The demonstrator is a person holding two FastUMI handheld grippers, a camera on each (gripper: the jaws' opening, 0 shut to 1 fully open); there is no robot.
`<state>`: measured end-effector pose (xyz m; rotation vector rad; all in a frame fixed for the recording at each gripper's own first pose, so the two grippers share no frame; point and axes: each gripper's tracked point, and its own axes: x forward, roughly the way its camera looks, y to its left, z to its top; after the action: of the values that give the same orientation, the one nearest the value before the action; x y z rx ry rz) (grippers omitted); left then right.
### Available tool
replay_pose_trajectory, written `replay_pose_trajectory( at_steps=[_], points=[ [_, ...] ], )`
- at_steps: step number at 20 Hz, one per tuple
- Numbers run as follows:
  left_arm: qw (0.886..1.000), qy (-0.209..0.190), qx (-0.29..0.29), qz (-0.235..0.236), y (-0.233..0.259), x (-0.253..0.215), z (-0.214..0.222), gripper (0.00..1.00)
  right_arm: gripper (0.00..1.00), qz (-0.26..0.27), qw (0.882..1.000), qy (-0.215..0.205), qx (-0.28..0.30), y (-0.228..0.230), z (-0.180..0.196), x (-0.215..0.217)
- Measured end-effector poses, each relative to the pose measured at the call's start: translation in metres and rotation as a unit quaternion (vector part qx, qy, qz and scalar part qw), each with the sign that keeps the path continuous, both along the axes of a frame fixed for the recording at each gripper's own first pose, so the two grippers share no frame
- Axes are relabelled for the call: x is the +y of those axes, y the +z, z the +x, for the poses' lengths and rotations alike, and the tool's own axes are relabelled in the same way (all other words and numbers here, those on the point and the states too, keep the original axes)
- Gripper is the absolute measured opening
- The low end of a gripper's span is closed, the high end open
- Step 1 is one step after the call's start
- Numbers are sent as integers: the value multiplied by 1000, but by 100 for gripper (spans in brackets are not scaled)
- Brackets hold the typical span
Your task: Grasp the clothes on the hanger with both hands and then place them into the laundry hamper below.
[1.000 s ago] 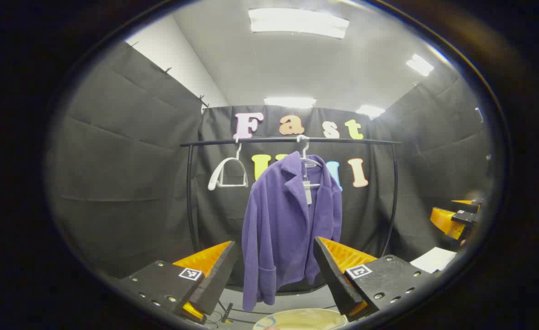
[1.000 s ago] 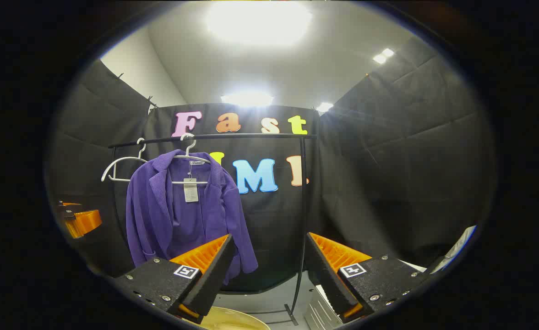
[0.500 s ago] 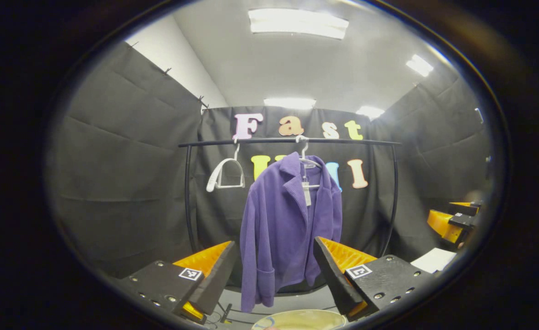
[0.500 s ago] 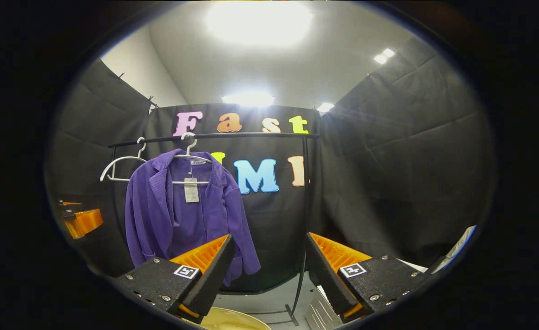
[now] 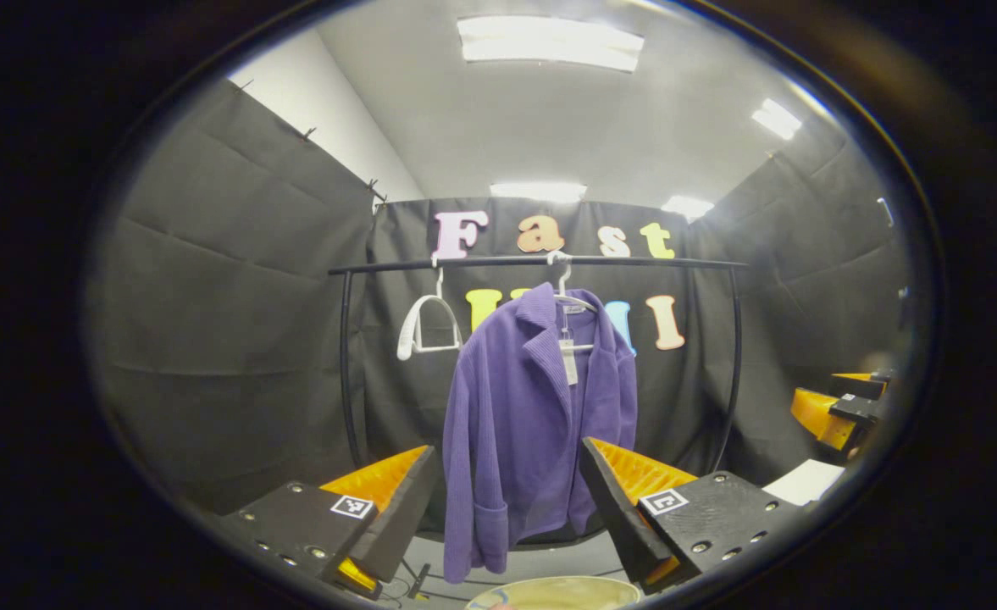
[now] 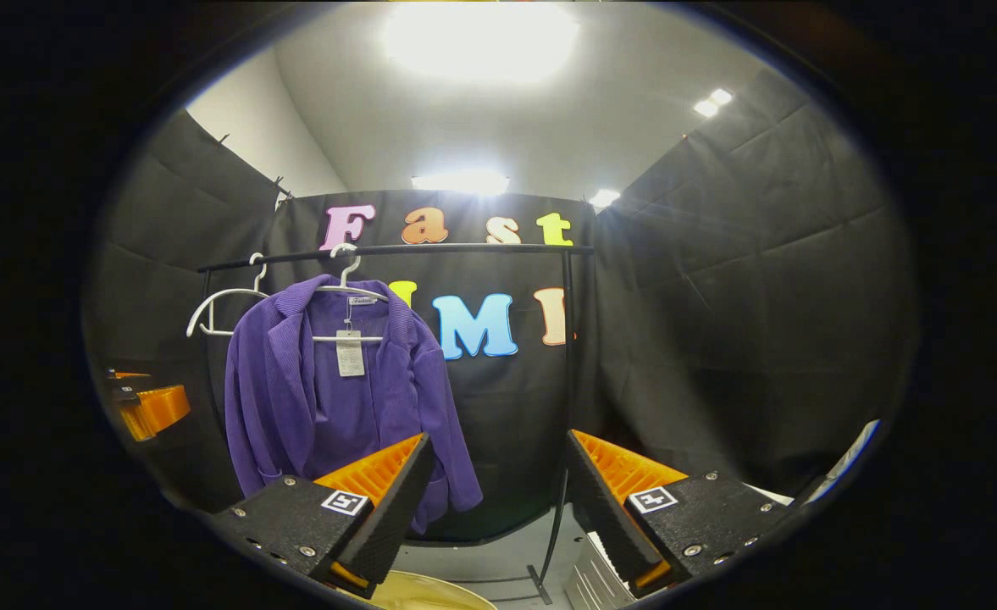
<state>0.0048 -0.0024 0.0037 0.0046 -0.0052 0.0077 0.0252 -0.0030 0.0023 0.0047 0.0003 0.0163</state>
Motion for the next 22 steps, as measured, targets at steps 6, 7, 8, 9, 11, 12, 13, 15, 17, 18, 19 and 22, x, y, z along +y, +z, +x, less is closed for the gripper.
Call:
replay_pose_trajectory(
  at_steps=[6,7,8,9,11,12,13,15,17,18,19,22],
  points=[
    [1000,0,-13,8,18,-16,39,89,95,22,1000,18,-12,17,34,7],
    [1000,-1,-13,4,21,-23,49,100,95,25,999,24,-15,20,43,11],
    [1000,-2,-14,0,24,-28,56,100,95,27,999,30,-19,24,49,13],
    [1000,-2,-16,-2,27,-31,61,100,95,29,999,36,-24,29,56,16],
    [1000,1,-20,0,34,-37,74,100,95,30,998,45,-34,38,72,20],
    [1000,4,-21,2,38,-39,81,100,95,29,998,48,-37,40,81,23],
    [1000,8,-22,5,40,-41,88,100,95,32,997,54,-38,43,90,26],
    [1000,16,-23,4,43,-44,104,100,95,41,996,66,-41,50,107,33],
    [1000,20,-24,-2,46,-51,119,100,95,46,995,76,-46,54,125,38],
    [999,21,-24,-4,48,-56,125,100,95,45,994,81,-49,56,132,41],
    [999,22,-26,-3,50,-60,133,100,95,45,994,88,-49,58,140,46],
    [999,31,-28,3,53,-70,153,96,95,45,991,114,-46,59,160,59]
  ],
)
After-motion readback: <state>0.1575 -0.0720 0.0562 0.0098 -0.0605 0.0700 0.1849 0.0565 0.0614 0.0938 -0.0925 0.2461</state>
